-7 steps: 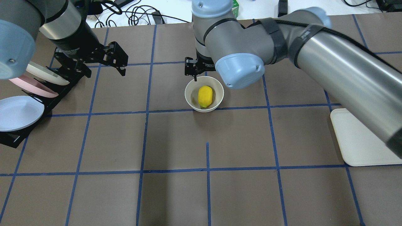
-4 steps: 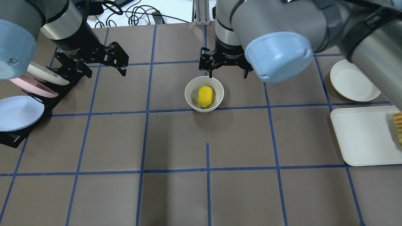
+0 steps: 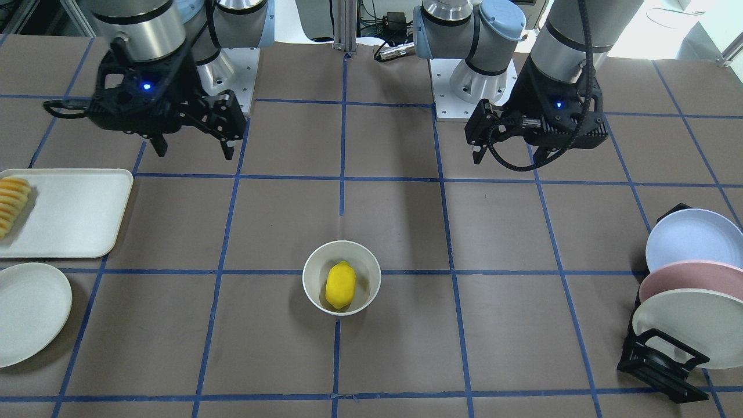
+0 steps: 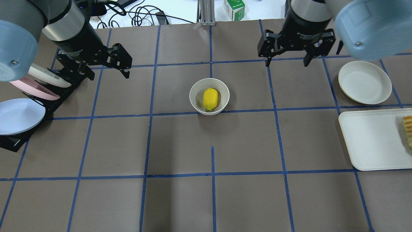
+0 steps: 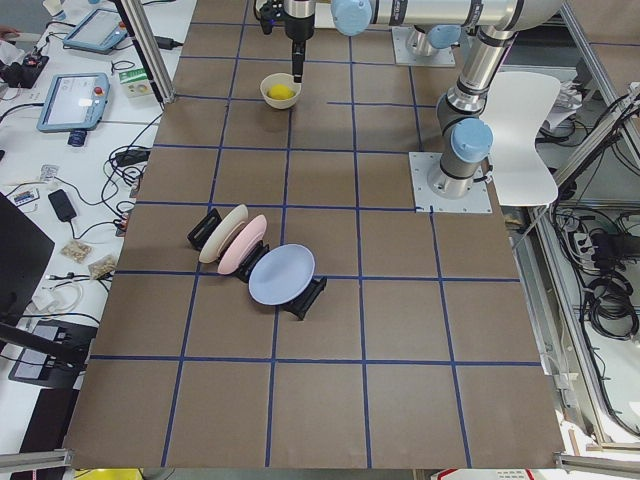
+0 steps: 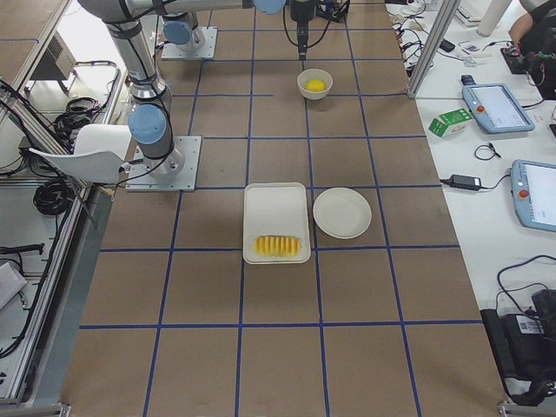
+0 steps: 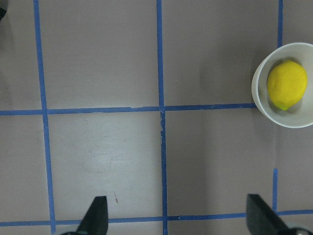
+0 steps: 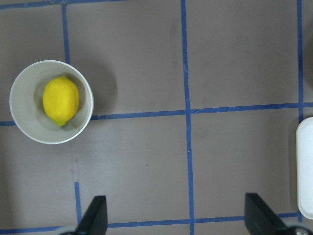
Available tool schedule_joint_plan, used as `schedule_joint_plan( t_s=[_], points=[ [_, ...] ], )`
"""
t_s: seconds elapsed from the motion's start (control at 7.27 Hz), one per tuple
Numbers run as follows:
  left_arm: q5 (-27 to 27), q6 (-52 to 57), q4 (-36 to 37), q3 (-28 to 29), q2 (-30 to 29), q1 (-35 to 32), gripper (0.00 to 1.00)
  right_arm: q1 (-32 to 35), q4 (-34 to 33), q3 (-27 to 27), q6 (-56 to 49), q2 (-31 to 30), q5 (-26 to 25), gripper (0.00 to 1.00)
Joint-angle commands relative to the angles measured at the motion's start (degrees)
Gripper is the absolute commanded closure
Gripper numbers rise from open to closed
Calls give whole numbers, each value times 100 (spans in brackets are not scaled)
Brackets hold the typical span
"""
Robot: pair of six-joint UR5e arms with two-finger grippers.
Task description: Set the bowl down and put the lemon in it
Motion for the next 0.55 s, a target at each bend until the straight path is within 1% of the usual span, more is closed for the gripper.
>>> schedule_joint_plan(
  t_s=[0.0,0.41],
  points=[
    [0,0,6,-3,-6,0,0,-340,-21,6,-341,-43,15,0],
    [0,0,6,6,-6,0,0,-332,5,102,-341,-70,24,0]
  ],
)
